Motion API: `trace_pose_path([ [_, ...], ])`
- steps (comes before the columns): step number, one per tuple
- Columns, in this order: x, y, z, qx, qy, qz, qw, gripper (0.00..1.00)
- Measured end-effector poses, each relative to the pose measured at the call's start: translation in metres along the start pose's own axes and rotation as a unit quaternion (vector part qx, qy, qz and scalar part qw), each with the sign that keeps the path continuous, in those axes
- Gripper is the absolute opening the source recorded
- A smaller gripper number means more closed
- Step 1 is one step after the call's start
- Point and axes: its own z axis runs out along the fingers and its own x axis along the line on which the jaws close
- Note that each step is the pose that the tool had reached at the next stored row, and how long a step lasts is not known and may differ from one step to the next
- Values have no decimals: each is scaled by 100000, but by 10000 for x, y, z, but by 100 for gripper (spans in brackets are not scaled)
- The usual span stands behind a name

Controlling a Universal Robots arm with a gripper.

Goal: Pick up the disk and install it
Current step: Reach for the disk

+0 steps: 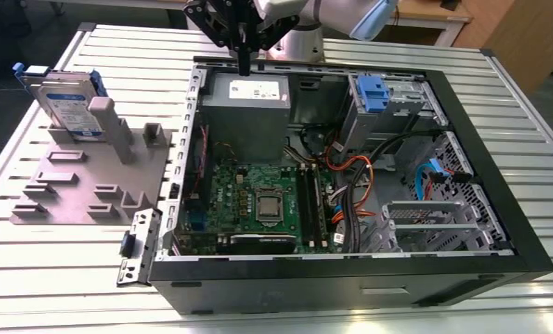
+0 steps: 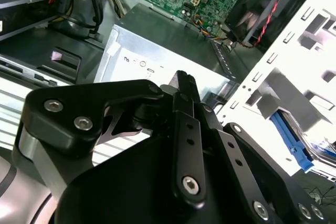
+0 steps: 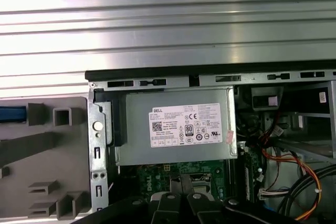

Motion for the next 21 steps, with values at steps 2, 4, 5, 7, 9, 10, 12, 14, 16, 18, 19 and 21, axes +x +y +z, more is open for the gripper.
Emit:
trace_pose_path([
  [2,2,0,0,-1,0,-5,100000,11],
  [4,3,0,-1,8,5,-7,100000,11],
  [5,4,0,-1,6,4,-3,100000,11],
  [7,6,0,0,5,4,-2,100000,11],
  [9,7,-1,-1,4,4,-3,100000,11],
  [10,10,-1,0,2,1,6,100000,11],
  [12,23,-2,-1,2,2,4,100000,11],
  [14,26,-2,-1,6,3,-7,100000,11],
  [16,39,-3,-1,4,2,0,100000,11],
  [18,41,-3,-1,3,3,1,100000,11],
  [19,44,-3,-2,4,2,2,100000,11],
  [21,48,-4,-2,4,3,0,100000,11],
])
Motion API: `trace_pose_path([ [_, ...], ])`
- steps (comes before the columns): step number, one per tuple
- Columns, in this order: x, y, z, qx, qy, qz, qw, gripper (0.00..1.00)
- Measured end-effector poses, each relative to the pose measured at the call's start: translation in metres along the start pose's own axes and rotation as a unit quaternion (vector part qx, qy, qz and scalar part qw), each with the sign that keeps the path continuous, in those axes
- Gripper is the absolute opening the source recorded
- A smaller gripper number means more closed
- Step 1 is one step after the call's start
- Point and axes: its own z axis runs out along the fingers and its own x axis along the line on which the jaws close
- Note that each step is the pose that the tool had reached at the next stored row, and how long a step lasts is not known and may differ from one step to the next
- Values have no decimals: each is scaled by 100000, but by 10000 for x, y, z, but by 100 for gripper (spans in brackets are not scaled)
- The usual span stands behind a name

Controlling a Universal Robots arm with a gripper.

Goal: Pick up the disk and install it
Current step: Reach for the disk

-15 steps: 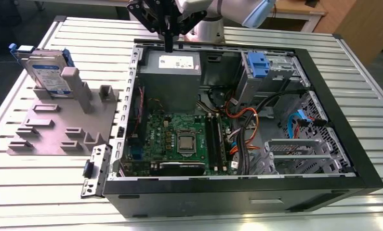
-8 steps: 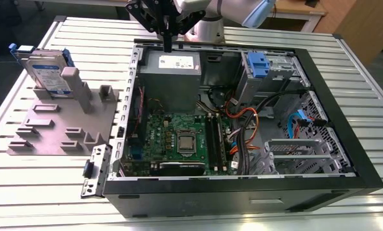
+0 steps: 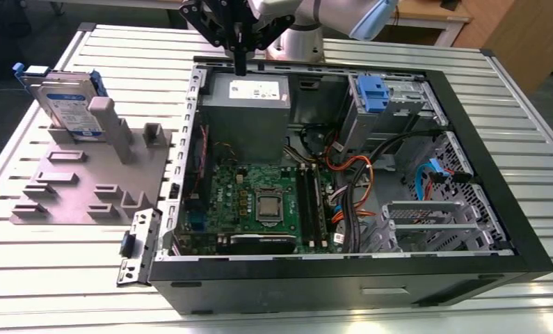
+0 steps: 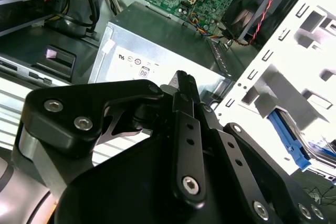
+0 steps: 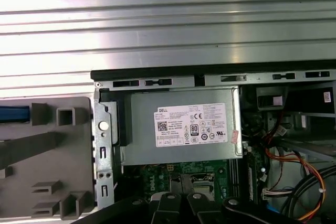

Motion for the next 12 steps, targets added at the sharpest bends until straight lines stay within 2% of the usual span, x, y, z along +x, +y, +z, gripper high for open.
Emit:
trace_pose_path([
  [12,28,-2,-1,0,0,0,100000,11],
])
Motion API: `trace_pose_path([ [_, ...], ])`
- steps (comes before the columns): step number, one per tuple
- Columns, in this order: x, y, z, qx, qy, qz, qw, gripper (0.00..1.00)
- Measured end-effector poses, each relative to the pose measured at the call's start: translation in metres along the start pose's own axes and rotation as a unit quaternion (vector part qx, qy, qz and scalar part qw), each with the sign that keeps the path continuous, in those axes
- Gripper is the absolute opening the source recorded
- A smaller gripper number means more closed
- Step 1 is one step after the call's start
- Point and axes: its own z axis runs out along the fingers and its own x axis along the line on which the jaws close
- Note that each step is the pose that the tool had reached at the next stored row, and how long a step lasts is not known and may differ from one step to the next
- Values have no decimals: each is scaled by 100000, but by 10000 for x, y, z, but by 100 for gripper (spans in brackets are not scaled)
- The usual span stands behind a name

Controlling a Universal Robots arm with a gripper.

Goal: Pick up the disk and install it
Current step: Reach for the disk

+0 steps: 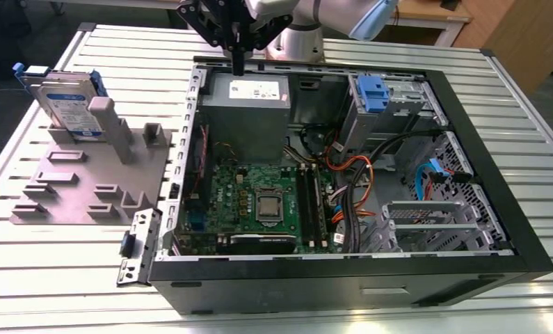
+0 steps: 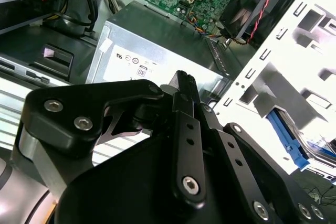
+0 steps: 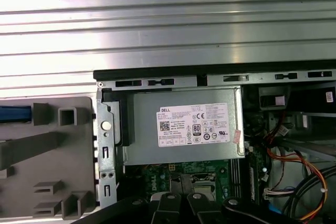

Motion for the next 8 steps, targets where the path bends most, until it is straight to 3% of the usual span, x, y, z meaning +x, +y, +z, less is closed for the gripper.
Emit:
trace_pose_path([
  [8,21,-2,-1,-1,3,-2,100000,11],
])
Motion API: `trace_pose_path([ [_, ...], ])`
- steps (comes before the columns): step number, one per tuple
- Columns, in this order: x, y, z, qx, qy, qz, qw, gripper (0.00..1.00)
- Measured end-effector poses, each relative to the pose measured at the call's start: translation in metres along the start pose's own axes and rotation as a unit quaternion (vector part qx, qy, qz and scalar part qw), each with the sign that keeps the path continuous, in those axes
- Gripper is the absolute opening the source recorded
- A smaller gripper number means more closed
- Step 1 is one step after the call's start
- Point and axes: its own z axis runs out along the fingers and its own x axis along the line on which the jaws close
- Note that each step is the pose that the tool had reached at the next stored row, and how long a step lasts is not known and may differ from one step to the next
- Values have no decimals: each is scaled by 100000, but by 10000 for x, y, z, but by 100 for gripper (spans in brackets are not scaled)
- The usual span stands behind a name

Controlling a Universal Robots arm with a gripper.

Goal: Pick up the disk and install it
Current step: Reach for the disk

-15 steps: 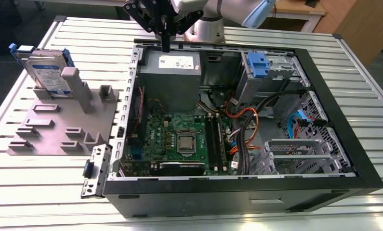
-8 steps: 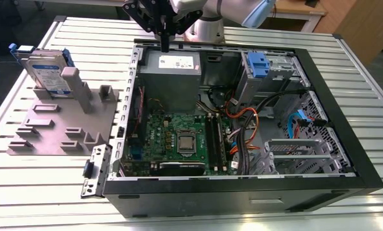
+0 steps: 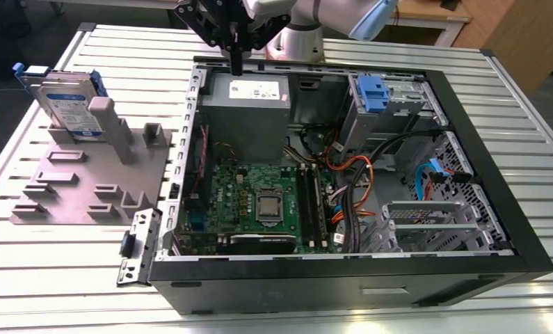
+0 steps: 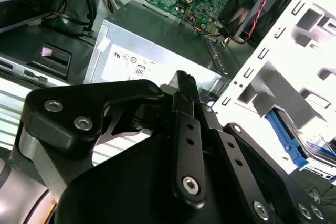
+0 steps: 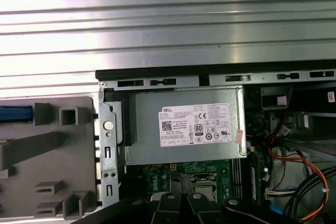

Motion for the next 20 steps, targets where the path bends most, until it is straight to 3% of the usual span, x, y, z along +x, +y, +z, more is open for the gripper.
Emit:
trace_pose_path([
  [20,82,-6,-2,0,-4,0,100000,11],
])
